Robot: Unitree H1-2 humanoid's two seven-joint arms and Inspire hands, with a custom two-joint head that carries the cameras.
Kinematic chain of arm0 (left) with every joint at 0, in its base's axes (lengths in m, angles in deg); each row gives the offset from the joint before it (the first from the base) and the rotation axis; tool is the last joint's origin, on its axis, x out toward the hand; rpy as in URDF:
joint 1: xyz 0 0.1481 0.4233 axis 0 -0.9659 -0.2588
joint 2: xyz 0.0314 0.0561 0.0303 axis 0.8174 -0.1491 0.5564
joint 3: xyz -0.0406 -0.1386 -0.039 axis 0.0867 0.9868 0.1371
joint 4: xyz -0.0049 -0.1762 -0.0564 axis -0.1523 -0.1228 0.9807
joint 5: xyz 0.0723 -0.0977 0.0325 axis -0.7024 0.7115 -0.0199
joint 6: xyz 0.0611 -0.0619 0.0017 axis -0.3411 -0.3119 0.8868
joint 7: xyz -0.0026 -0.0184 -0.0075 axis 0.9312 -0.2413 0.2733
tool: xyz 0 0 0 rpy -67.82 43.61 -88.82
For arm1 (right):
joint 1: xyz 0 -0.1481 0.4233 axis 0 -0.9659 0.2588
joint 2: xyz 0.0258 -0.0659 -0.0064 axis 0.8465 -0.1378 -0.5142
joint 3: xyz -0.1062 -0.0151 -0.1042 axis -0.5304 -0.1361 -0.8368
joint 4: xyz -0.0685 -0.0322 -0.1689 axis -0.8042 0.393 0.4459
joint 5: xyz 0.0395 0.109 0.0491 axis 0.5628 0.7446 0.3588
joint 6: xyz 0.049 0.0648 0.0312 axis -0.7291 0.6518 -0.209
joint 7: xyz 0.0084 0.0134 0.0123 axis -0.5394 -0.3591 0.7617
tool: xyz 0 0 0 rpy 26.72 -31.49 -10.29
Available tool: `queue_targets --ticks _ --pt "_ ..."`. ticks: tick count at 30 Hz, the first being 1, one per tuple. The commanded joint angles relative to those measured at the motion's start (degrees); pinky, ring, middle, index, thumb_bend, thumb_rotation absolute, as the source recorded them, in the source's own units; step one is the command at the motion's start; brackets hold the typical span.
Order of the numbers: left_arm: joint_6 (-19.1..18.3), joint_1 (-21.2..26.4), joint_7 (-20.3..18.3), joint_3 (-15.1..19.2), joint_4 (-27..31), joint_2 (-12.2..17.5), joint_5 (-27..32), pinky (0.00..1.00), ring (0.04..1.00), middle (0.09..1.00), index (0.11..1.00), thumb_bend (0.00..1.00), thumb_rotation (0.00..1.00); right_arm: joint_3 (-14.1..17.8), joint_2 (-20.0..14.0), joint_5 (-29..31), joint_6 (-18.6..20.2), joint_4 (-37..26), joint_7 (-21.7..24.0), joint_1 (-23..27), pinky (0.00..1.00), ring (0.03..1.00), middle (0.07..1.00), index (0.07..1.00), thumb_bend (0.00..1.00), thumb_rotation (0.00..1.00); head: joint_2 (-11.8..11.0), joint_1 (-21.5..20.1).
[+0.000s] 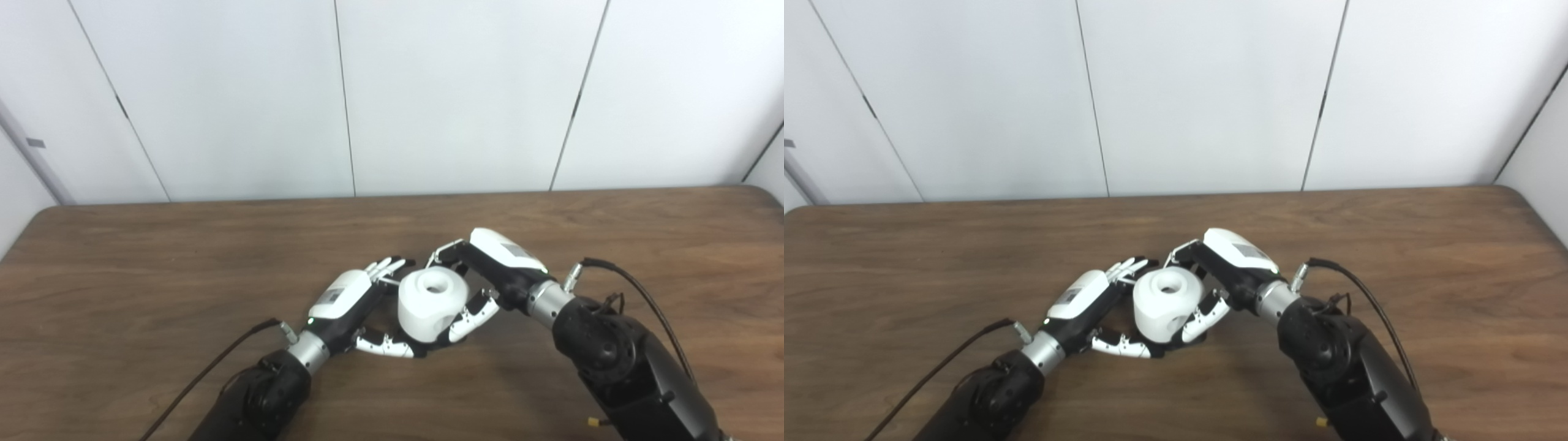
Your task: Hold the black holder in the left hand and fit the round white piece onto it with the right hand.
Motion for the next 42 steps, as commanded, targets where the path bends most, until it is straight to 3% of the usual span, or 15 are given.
queue_targets --ticks 1,14,15,16,17,18,20,36,42 --pt "-1.7 -1.9 -3.0 -2.3 -1.5 -0.9 -1.5 1.00 1.000 0.958 0.482 0.52 0.06 -0.5 0.6 -0.2 -1.1 -0.3 0.7 1.9 0.66 0.735 0.729 0.479 0.52 0.14 0.1 0.0" --pt "-1.8 -1.9 -3.2 -2.2 -1.3 -0.9 -1.0 1.00 1.000 0.959 0.482 0.52 0.06 -0.9 1.1 -0.5 -0.4 0.4 1.3 2.5 0.63 0.730 0.736 0.487 0.52 0.14 0.0 0.0" --pt "-1.8 -1.9 -3.3 -2.2 -1.2 -0.8 -0.9 1.00 1.000 0.958 0.482 0.52 0.06 -0.8 0.9 -0.6 0.0 0.1 1.6 2.5 0.63 0.729 0.749 0.593 0.64 0.17 0.0 0.0" --pt "-1.7 -1.9 -3.3 -2.1 -1.3 -0.8 -0.9 1.00 1.000 0.958 0.482 0.52 0.06 -0.9 0.8 -1.1 0.6 -0.4 2.0 2.6 0.63 0.728 0.756 0.647 0.71 0.18 0.1 -0.1" --pt "-1.7 -1.9 -3.2 -2.2 -1.4 -0.7 -1.0 1.00 1.000 0.957 0.482 0.52 0.06 -0.8 0.8 -1.7 1.0 -0.8 2.0 2.6 0.60 0.720 0.773 0.778 0.77 0.21 0.0 -0.3" --pt "-1.7 -1.9 -3.2 -2.2 -1.5 -0.7 -1.1 1.00 1.000 0.957 0.482 0.52 0.06 -0.7 0.8 -2.1 1.3 -1.0 2.1 2.5 0.60 0.722 0.787 0.849 0.80 0.22 0.0 -0.3" --pt "-1.7 -1.8 -3.1 -2.2 -1.6 -0.7 -1.2 1.00 1.000 0.957 0.483 0.52 0.06 -0.1 1.0 -2.3 1.2 -1.4 1.7 2.3 0.60 0.727 0.801 0.905 0.82 0.23 -0.1 -0.3" --pt "-1.6 -1.9 -3.1 -2.1 -1.5 -0.2 -1.2 1.00 1.000 0.957 0.483 0.52 0.06 3.3 2.2 -2.3 0.3 -2.0 -0.7 2.0 0.57 0.700 0.784 0.897 0.85 0.17 -0.1 -0.3" --pt "-1.5 -2.0 -3.5 -1.9 -1.4 0.1 -0.8 1.00 1.000 0.955 0.482 0.52 0.06 5.2 0.9 -1.5 1.5 -3.8 1.2 2.5 0.59 0.724 0.807 0.909 0.87 0.19 -0.1 -0.7"
